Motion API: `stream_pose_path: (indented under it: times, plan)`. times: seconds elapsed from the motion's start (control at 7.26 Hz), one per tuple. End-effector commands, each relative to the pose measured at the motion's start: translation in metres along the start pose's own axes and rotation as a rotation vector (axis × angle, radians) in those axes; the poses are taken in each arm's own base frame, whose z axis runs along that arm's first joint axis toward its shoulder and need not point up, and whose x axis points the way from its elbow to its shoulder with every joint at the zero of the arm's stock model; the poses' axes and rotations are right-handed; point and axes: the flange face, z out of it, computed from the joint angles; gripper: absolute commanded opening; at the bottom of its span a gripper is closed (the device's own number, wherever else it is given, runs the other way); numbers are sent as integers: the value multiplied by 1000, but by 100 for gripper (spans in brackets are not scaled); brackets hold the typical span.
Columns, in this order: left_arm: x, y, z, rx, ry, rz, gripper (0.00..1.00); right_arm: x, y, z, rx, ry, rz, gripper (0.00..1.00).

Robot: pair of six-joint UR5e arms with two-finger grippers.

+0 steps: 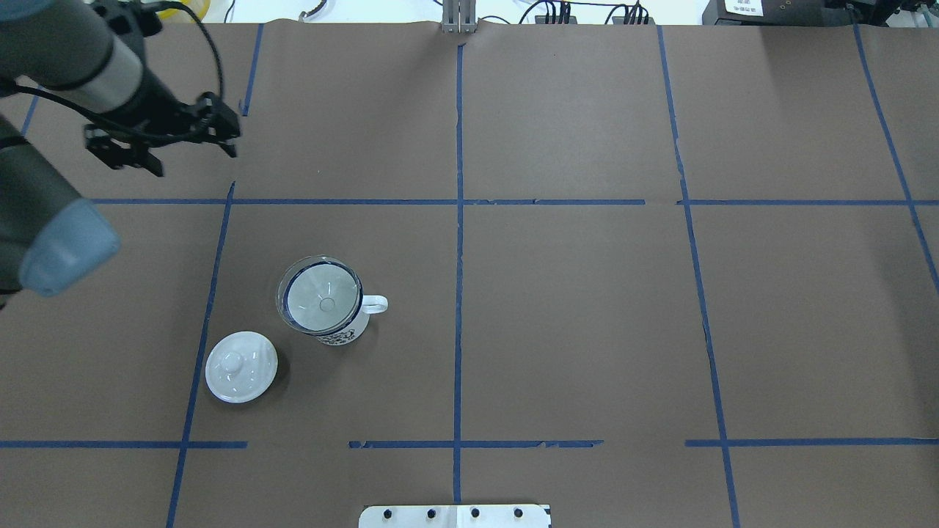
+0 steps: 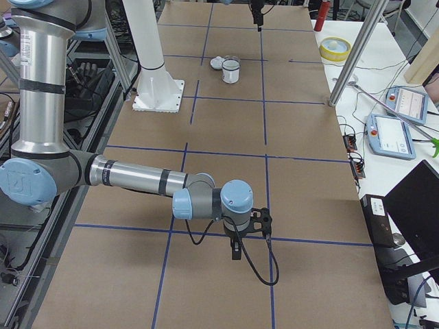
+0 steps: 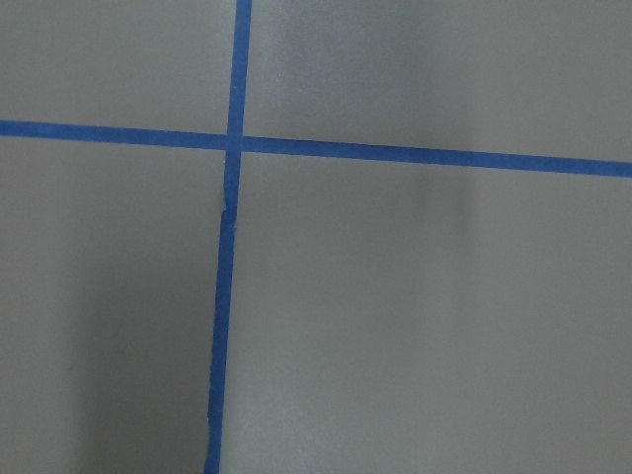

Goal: Place funnel on cup

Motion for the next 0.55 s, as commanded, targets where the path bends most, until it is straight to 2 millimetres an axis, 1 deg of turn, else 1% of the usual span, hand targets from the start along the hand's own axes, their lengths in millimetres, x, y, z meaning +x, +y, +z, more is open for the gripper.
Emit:
stream_pose_path:
  times: [0.0, 0.14, 0.28, 0.41]
  plan:
    - [-171, -17, 6, -58, -41, 207, 100, 0, 0, 0, 0, -1, 0, 100]
    - [-271, -23, 1, -64, -30, 275, 100, 0, 0, 0, 0, -1, 0, 100]
    - [-348, -8, 10, -87, -49, 323, 100, 0, 0, 0, 0, -1, 0, 100]
    - [-407, -8, 26, -110, -15, 332, 100, 0, 0, 0, 0, 1, 0, 100]
